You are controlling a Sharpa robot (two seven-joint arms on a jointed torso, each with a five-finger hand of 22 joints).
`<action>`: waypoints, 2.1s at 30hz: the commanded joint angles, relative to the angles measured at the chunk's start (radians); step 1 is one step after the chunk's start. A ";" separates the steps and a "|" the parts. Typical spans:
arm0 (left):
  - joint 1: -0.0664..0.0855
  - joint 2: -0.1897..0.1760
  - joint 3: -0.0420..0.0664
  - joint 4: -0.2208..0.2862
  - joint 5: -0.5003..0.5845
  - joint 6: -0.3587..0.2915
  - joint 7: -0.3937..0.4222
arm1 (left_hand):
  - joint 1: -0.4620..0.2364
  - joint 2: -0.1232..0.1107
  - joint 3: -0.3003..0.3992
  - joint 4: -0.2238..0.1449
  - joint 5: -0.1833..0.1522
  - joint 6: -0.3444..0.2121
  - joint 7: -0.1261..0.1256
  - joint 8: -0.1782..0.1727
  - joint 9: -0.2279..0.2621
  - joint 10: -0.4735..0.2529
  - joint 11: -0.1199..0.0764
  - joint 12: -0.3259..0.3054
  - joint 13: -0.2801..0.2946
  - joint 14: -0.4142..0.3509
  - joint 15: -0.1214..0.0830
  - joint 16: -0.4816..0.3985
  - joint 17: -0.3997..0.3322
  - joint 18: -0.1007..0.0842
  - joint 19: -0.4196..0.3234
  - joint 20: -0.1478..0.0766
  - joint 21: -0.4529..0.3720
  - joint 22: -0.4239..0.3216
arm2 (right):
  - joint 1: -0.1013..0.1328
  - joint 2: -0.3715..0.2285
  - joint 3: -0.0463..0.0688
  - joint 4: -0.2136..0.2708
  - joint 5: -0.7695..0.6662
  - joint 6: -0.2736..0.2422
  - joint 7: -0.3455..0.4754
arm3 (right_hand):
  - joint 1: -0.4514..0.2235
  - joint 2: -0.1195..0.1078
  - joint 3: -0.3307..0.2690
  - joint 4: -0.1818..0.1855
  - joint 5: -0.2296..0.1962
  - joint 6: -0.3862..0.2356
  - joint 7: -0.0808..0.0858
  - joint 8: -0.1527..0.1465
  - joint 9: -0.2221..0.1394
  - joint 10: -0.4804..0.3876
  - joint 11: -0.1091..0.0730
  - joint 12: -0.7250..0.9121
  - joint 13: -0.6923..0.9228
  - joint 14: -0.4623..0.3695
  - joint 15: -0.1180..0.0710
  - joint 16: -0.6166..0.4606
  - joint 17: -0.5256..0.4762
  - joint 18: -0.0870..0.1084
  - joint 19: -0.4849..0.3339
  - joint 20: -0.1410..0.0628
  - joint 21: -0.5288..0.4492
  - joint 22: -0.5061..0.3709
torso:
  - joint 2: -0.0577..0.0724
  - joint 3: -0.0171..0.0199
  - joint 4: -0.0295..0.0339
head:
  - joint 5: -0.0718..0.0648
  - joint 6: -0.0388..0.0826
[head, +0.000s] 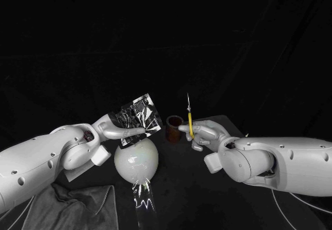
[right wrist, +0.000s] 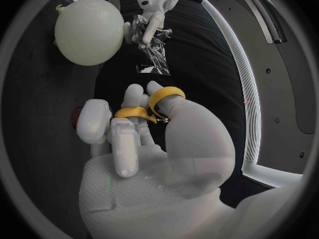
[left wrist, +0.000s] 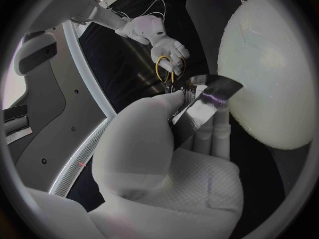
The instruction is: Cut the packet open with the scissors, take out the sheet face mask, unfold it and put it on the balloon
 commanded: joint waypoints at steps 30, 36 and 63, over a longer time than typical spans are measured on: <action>0.001 0.002 0.001 0.002 0.012 0.010 0.002 | -0.002 0.010 0.000 -0.006 0.004 -0.001 0.005 0.002 0.121 0.002 0.002 -0.002 0.001 0.000 -0.004 -0.004 -0.001 0.011 -0.010 0.001 0.005 0.002 | 0.001 0.025 0.001 -0.007 -0.145 0.087 -0.100 | -0.038 0.236 0.395 0.135 0.000 -0.239 0.033 -0.348 -0.206 -0.038 -0.012 -0.058 0.018 -0.046 0.088 -0.271 -0.176 0.046 -0.175 0.097 -0.305 -0.143 | 0.000 0.0009 -0.0015 | 0.010 0.004; 0.001 0.003 0.001 0.002 0.011 0.021 -0.003 | -0.001 0.010 0.000 -0.007 0.004 -0.002 0.005 0.002 0.122 0.001 0.002 -0.002 0.001 -0.001 -0.004 -0.004 -0.002 0.011 -0.011 0.001 0.006 0.003 | 0.006 0.030 0.001 0.004 -0.188 0.077 -0.121 | -0.003 0.120 0.265 0.067 -0.003 -0.048 -0.036 -0.366 -0.271 0.252 -0.076 0.512 0.352 0.077 0.038 -0.067 0.123 -0.016 0.050 0.057 0.003 0.037 | -0.001 0.0021 -0.0007 | 0.015 0.004; 0.002 0.012 0.002 -0.001 0.009 0.038 -0.013 | -0.001 0.010 0.000 -0.008 0.004 -0.003 0.005 0.002 0.123 0.001 0.002 -0.002 0.001 -0.001 -0.003 -0.004 -0.003 0.011 -0.012 0.002 0.007 0.004 | 0.013 0.036 0.001 0.043 -0.363 0.171 -0.337 | -0.171 0.245 -0.032 0.311 0.008 0.569 -0.178 0.746 0.362 0.277 -0.191 0.852 0.587 0.079 -0.055 -0.052 0.152 -0.008 0.024 -0.032 -0.057 0.008 | 0.000 0.0000 0.0009 | 0.019 0.003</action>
